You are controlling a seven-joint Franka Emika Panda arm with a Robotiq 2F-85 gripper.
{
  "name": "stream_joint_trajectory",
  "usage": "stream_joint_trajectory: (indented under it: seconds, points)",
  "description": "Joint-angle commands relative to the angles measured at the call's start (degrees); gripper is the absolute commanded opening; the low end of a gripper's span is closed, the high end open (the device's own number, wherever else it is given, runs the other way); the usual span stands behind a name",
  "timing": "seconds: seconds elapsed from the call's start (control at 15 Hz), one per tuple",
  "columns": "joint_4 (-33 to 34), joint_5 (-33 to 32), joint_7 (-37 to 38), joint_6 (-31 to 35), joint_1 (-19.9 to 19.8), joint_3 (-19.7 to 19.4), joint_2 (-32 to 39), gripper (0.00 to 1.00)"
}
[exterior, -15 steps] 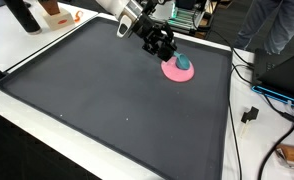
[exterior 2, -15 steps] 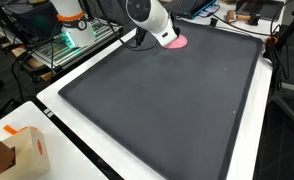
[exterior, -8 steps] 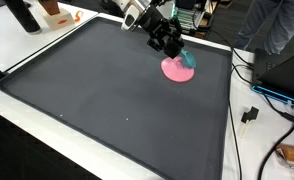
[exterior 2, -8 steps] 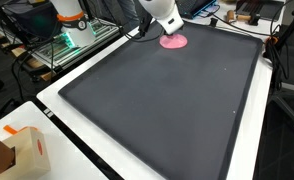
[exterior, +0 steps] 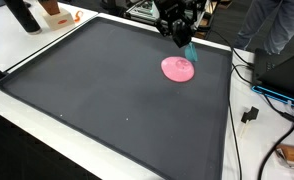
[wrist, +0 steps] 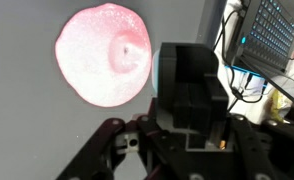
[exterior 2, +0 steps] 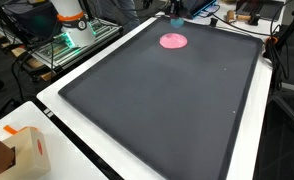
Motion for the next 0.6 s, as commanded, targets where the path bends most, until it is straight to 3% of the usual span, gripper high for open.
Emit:
stream_joint_trajectory:
  seconds: [0.0,0.27,0.53]
  points:
    - [-2.2,-11.5,12.3,2.8,1.4,1.5,-5.5,0.26]
    - [-1.3,-24.3,24.4,1.0,2.3,3.1,-8.4,0.26]
    - [-0.3,-32.8,33.1,-0.3,3.3,4.8,-10.3,0.26]
